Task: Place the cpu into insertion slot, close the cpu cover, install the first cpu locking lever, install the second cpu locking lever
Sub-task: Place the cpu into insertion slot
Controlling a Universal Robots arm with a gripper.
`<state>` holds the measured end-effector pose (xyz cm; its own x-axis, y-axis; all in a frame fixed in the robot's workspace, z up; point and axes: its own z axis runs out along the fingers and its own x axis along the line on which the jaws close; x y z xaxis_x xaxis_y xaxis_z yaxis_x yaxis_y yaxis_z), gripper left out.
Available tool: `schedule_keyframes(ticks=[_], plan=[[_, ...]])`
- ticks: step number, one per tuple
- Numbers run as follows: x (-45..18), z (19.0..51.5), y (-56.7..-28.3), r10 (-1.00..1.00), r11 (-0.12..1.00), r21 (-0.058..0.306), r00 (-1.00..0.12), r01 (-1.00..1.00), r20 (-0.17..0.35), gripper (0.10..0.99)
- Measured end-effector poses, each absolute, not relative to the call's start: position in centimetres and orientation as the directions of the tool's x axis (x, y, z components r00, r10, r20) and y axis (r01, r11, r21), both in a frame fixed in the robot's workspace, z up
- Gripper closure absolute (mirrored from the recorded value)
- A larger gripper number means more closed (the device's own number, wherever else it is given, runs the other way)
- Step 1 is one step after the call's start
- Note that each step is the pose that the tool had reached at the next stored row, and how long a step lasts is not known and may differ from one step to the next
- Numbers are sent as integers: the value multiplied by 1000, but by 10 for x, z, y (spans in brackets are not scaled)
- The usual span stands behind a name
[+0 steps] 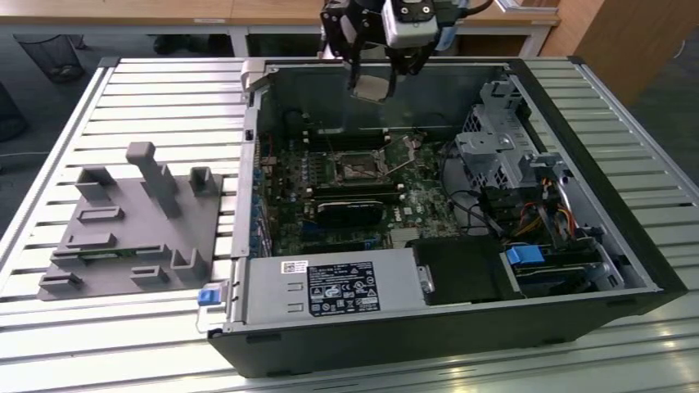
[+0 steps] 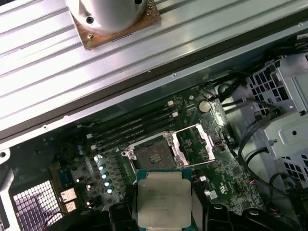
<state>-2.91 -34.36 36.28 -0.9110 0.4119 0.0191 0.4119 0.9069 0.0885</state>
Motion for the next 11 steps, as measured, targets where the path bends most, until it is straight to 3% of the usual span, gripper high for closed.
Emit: schedule_keyframes(ticks=[11], plan=[[-29,361,-344,563,822,89,-826,562,19,545]])
